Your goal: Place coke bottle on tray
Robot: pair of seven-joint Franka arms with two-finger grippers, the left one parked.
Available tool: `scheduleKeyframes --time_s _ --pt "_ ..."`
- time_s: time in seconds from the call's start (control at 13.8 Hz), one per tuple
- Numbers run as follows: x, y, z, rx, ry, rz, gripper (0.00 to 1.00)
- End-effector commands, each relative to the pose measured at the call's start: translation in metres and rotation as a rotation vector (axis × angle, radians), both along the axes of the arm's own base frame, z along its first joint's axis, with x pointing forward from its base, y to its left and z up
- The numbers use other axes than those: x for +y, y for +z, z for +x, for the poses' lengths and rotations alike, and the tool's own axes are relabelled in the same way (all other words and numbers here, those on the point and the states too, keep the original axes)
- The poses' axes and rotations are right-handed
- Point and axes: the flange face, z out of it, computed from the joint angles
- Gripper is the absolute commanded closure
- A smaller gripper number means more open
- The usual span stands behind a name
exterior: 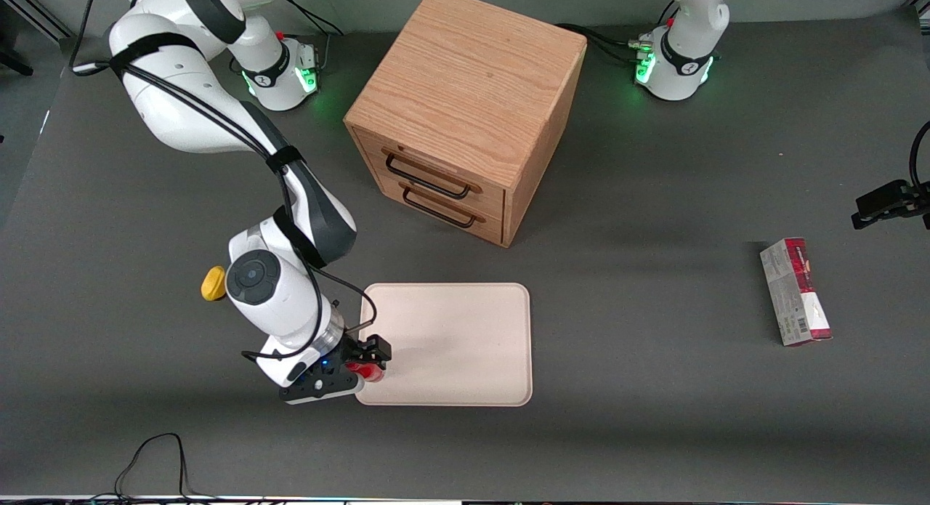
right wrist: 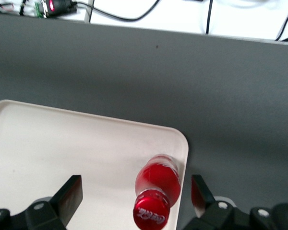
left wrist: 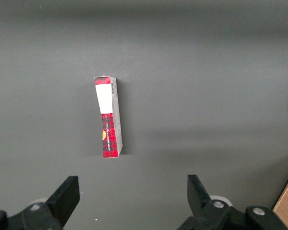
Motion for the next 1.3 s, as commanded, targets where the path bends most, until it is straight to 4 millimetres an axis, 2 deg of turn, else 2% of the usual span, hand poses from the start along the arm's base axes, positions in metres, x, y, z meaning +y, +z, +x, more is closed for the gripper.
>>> scheduleKeyframes --time_s 0.0,0.22,0.43,0.65,0.8,0.94,1.23 --pt "-0.019 0.053 -0.009 0.001 -0.042 -0.066 0.00" --pt "-0.070 0.113 -0.033 0.127 -0.118 -0.132 0.00" --pt "-0.142 0.156 -0.070 0.204 -0.106 -0.102 0.00" --pt "-0.205 0.217 -0.112 0.233 -0.146 -0.043 0.00" --pt "-0.225 0.245 -0.135 0.246 -0.171 -0.044 0.00" --pt "-0.239 0.262 -0.151 0.252 -0.192 -0.043 0.00" --pt "-0.247 0.269 -0.157 0.251 -0.204 -0.041 0.00"
